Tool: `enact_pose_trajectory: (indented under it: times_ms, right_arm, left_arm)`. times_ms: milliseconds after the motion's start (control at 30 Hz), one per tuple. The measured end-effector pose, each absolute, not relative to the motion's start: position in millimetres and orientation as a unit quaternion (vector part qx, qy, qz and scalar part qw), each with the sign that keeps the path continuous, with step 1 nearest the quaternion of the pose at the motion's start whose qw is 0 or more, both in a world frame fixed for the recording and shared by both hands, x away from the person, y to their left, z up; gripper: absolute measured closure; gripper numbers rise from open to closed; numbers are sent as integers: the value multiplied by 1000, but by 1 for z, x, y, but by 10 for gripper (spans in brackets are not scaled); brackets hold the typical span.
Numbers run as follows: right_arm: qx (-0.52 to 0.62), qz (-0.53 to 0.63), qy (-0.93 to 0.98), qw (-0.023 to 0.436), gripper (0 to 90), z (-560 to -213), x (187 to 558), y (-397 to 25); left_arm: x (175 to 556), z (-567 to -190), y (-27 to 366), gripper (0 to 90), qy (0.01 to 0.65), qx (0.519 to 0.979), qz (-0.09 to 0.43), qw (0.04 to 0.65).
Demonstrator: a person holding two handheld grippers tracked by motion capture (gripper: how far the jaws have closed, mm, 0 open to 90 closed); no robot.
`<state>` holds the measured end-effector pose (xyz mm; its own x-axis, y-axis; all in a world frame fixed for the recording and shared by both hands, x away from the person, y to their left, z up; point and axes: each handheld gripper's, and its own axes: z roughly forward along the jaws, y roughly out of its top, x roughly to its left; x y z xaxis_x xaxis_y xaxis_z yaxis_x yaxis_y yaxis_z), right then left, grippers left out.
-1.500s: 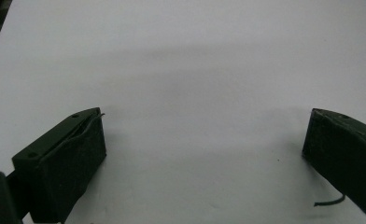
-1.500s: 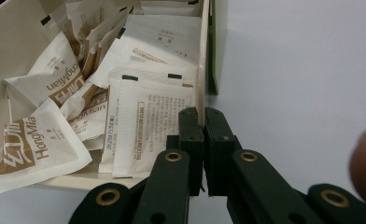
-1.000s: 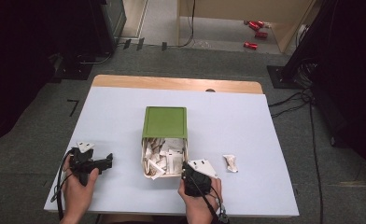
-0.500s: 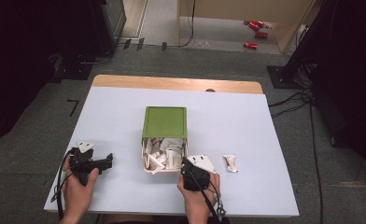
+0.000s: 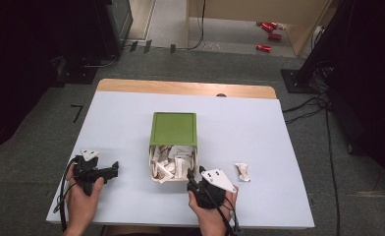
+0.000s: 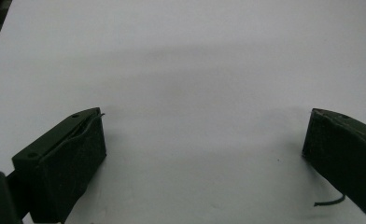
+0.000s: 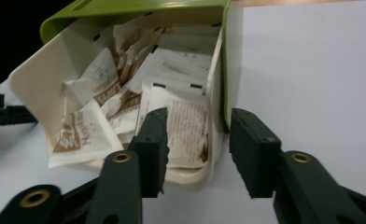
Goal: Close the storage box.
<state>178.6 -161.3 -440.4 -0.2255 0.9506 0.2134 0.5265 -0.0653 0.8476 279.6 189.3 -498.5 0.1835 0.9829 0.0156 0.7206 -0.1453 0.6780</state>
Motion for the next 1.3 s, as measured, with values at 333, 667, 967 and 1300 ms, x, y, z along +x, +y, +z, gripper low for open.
enact_pose_trajectory:
  times_ms: [333, 667, 967, 1300]
  right_arm:
    - [566, 438, 663, 218, 435, -460, 165, -152]
    - [572, 401, 670, 249, 398, -474, 168, -137]
    - [573, 395, 672, 254, 407, -477, 173, -132]
    - [588, 390, 659, 260, 321, -476, 189, -128]
  left_arm:
    - [280, -498, 189, 0, 593, 718, 238, 275]
    - [280, -498, 189, 0, 593, 718, 238, 275]
    - [280, -498, 189, 0, 593, 718, 238, 275]
    - [280, -498, 189, 0, 593, 718, 238, 276]
